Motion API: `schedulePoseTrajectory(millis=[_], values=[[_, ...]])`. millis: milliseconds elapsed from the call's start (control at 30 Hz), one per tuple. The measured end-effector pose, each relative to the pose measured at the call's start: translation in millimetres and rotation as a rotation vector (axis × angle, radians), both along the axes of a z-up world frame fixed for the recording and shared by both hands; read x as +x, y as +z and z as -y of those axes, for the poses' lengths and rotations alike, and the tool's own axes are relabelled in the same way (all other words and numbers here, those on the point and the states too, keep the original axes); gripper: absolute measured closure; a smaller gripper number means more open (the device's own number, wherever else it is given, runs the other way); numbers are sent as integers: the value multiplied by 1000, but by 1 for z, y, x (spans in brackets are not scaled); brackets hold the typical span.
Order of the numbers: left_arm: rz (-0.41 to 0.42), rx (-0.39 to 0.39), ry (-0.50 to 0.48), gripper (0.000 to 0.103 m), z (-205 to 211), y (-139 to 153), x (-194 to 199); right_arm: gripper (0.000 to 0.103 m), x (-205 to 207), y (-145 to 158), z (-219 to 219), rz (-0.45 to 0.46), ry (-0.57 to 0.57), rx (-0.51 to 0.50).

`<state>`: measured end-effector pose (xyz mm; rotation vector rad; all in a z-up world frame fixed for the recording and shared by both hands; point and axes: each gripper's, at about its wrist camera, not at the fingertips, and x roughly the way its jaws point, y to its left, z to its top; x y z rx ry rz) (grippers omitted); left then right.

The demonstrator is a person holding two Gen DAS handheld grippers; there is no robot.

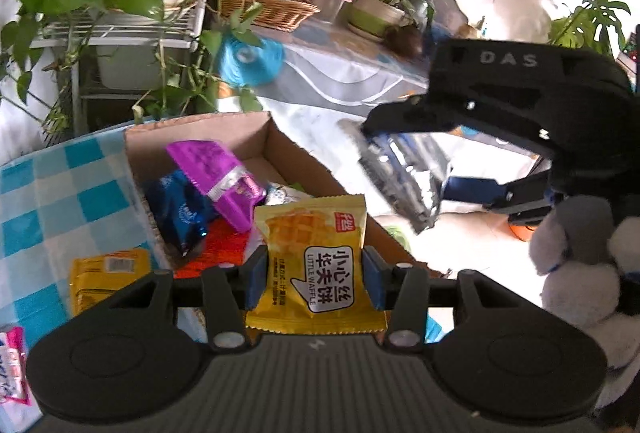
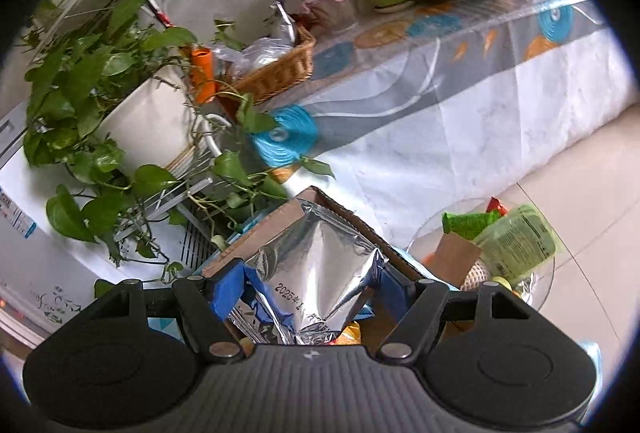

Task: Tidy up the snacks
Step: 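Open left tool over box dropping waffle bag while right tool drops foil bag, then move left tool over pink Ameria bag while right tool approaches yellow barcode bag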

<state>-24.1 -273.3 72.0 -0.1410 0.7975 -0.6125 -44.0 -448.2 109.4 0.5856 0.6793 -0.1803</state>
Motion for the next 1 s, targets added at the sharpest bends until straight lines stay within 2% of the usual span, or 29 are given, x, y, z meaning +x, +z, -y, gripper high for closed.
schedulePoseTrajectory(millis=[67, 167, 267, 633, 833, 1000], values=[[8, -4, 0, 34, 1, 1, 0, 22, 1, -2, 1, -13, -10, 4], [32, -24, 5, 28, -3, 7, -3, 19, 0, -2, 2, -9, -18, 12], [40, -9, 11, 24, -7, 12, -3, 18, 0, 0, 0, 5, -9, 10], [43, -1, 59, 23, -51, 20, -1, 18, 7, 3, -13, 32, 72, 13], [19, 37, 109, 22, -96, 14, 1, 16, 12, 5, -29, 47, 147, -1], [12, 101, 130, 22, -128, 8, 1, 15, 17, 6, -47, 53, 212, -25]])
